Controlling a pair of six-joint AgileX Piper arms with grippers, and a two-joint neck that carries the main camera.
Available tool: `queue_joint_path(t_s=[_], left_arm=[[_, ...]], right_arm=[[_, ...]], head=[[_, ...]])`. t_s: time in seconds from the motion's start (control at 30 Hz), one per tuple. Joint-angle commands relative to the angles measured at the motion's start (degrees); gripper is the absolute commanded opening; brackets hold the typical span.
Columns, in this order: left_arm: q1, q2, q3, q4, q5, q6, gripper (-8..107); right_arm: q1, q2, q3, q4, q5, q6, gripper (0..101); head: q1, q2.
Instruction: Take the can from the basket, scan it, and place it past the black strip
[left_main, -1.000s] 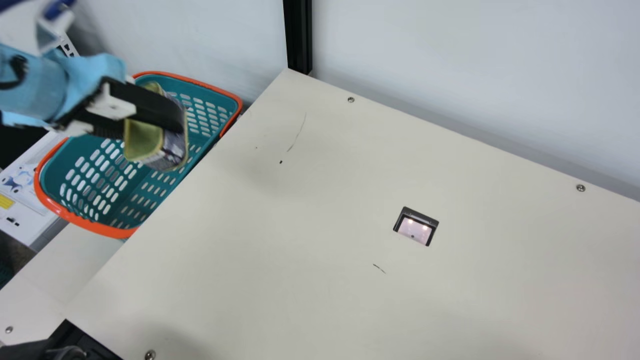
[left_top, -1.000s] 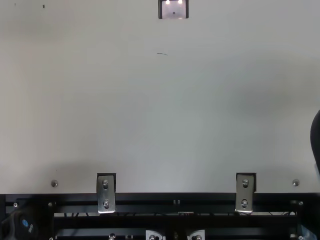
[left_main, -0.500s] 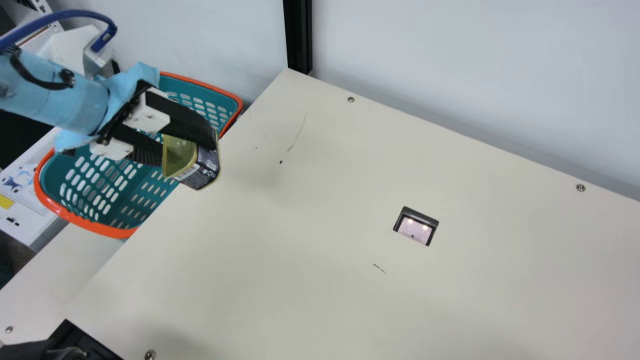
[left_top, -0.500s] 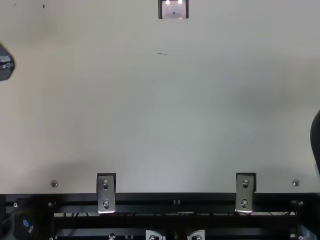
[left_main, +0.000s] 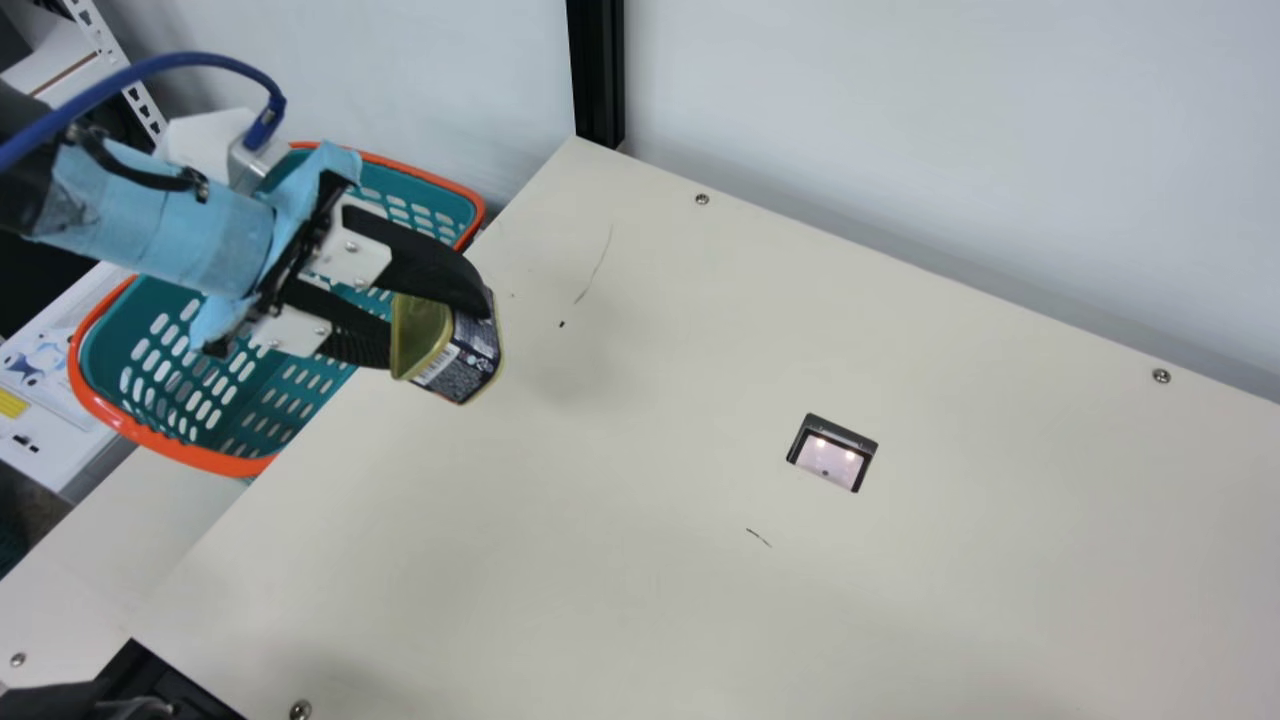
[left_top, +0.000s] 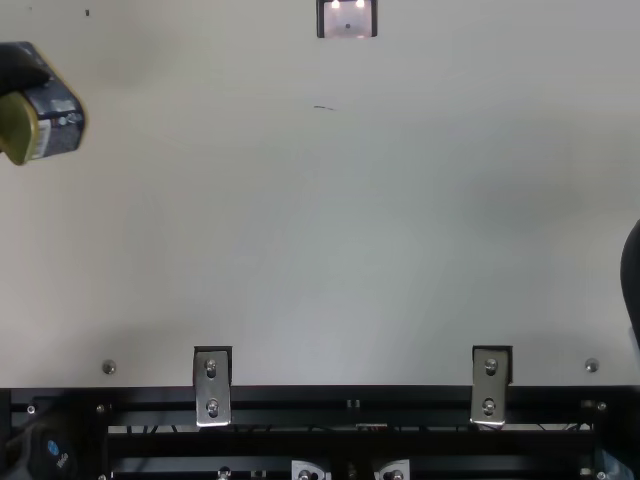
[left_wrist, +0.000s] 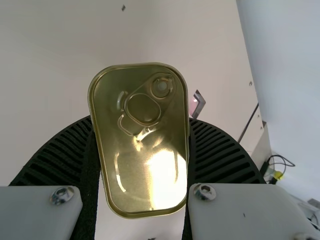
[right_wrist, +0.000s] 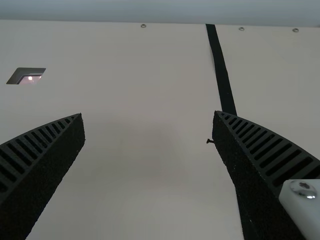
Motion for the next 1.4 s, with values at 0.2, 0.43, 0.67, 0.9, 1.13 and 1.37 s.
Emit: queue_joint_path(t_s=[0.2,0.43,0.67,0.9,1.13,1.37], left_arm=[[-3.1,-1.1,2.8,-2.9,0.0,-1.0,10],[-3.7,-1.5,3.2,-3.6,-0.1,-2.0,10],[-3.7,-1.5,3.2,-3.5,0.0,-2.0,10],[-3.7,-1.5,3.2,-3.5,0.0,-2.0,10],[-3.7,-1.5,3.2,-3.5,0.0,-2.0,10],[-5.2,-2.4,2.4,-2.0,-1.6,-1.5,10]], right_arm=[[0.0,0.0,0.0,0.0,0.0,0.0,101],[0.0,0.0,0.0,0.0,0.0,0.0,101],[0.0,0.0,0.0,0.0,0.0,0.0,101],[0.0,0.0,0.0,0.0,0.0,0.0,101],[0.0,0.0,0.0,0.0,0.0,0.0,101],[0.0,0.0,0.0,0.0,0.0,0.0,101]], head=[[-1.7,0.9],[-1.7,0.9],[-1.7,0.9],[-1.7,0.9],[-1.7,0.9],[-1.6,0.1]])
